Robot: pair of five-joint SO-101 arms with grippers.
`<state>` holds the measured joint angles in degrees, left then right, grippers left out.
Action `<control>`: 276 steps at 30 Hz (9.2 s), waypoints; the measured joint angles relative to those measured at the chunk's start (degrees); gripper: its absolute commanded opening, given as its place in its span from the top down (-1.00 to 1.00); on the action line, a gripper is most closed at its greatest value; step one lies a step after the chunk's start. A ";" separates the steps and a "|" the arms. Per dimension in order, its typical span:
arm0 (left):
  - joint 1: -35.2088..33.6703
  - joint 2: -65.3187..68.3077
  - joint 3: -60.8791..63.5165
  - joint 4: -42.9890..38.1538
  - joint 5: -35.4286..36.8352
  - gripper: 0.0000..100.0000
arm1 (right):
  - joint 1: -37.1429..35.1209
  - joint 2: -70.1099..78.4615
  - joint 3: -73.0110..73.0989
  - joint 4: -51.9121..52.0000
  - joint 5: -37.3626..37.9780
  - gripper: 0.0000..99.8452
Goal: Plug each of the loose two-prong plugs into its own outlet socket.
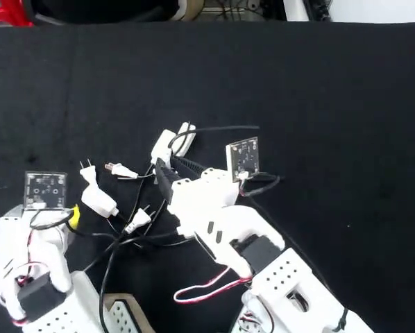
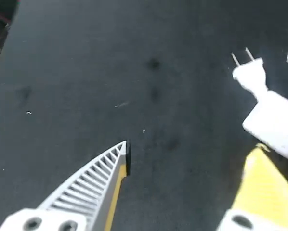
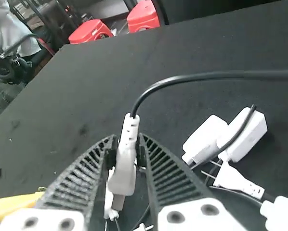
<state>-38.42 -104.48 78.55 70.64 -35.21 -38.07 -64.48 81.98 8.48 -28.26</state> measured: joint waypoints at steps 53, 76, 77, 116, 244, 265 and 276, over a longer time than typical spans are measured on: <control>39.82 0.44 9.14 -19.78 24.70 0.34 | -9.67 -17.05 -4.84 26.37 9.23 0.98; 39.74 0.35 9.14 -13.19 18.55 0.34 | 2.64 11.16 -30.51 49.67 10.46 0.98; 39.56 0.35 9.14 -11.60 16.79 0.34 | 4.40 13.63 -33.67 53.01 10.46 0.98; 28.57 0.00 17.32 0.79 -3.87 0.34 | 11.43 33.67 -27.16 53.45 10.81 0.98; 49.05 0.35 0.62 -13.10 31.30 0.34 | -6.33 -0.44 -34.99 57.67 6.77 0.98; 48.09 0.09 0.62 -13.71 31.30 0.34 | -6.59 4.13 -38.07 67.69 11.25 0.98; 47.56 0.09 0.62 -13.80 31.30 0.34 | -6.42 13.36 -47.47 71.82 11.43 0.98</control>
<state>9.14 -104.40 79.16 56.84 -3.91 -44.48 -51.12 34.51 80.31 -16.84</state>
